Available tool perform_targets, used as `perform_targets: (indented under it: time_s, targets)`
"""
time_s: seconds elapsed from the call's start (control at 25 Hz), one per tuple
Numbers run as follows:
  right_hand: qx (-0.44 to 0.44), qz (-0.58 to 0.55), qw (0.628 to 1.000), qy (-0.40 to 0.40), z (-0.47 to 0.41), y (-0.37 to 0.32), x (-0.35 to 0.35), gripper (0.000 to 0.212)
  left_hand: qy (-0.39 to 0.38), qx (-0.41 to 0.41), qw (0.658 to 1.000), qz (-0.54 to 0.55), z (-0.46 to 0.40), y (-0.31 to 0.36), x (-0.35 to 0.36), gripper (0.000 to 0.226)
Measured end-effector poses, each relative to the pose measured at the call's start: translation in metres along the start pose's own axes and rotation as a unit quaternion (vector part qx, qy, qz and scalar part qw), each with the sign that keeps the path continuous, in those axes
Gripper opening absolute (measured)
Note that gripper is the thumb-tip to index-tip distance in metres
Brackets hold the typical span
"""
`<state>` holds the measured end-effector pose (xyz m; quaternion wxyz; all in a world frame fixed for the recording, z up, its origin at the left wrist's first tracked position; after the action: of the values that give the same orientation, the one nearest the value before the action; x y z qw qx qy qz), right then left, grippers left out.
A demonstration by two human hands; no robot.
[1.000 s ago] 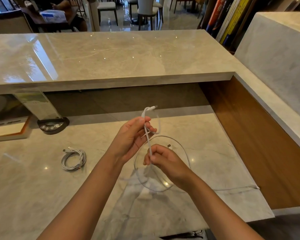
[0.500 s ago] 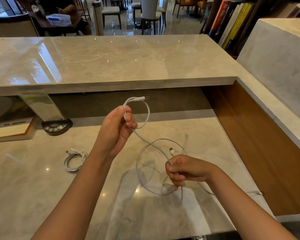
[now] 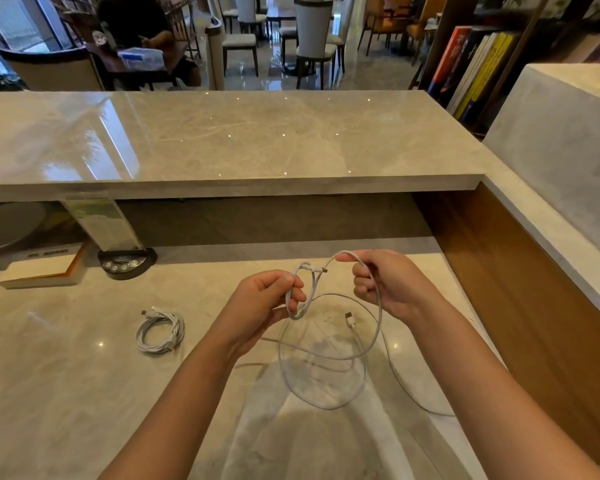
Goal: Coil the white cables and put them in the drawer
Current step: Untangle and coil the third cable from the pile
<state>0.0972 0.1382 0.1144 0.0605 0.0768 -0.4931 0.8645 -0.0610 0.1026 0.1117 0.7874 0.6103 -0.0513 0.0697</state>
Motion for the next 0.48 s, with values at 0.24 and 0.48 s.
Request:
perform_targets:
  time_s: [0.24,0.48]
  targets:
    - [-0.199,0.218,0.954,0.056,0.019,-0.021,0.016,0.026,0.014,-0.01,0.999,0.032,0.001,-0.007,0.007,0.026]
    - [-0.187,0.191,0.96,0.086,0.016,-0.017,0.001,0.022,0.02,-0.031,0.999,0.031,0.005,-0.023,0.01,0.026]
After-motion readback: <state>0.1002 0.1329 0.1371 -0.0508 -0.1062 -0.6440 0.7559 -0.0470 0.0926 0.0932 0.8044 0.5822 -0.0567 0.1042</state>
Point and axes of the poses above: each hand's wrist, its own z-axis away from the middle knuckle, its own x-axis out of the palm, y = z × x, the point moved 10 cm from there along -z, towards the middle knuckle, and after that the axes turned 6 degrees about y, right-handed, at the moved point
